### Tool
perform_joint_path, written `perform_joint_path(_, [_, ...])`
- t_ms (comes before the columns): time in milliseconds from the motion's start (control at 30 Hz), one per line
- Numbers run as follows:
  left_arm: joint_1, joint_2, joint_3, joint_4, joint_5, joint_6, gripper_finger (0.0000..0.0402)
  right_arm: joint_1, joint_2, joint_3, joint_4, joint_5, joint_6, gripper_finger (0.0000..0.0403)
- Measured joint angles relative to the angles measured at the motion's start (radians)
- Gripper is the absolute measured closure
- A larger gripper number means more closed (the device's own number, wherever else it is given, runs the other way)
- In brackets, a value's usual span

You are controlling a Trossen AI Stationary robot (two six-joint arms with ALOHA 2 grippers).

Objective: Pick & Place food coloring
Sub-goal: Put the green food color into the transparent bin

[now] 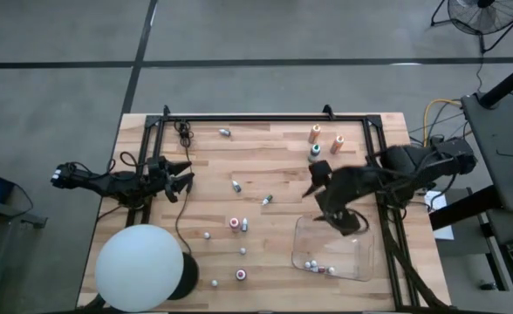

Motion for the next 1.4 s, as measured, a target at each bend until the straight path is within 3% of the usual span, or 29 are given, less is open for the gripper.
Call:
perform_joint_path(267, [0.000,0.000,0.000,0.000,0.000,0.000,0.0157,-0.150,0.033,-0.007,0.017,-0.027,-0.139,0.0105])
perform_joint_path(533, [0.000,0.000,0.000,0.000,0.000,0.000,0.0157,-0.267,0.109,-0.007,0.051,-0.040,-0.134,0.0105])
perform_joint_path(1000, [0.000,0.000,0.000,0.000,0.000,0.000,0.0157,-0.355,0.305,-0.006,0.166,-0.169,-0.297,0.0106])
perform_joint_path(1400, [0.000,0.000,0.000,0.000,0.000,0.000,0.0157,-0.376,0.488,-0.014,0.227,-0.218,-0.378,0.0106])
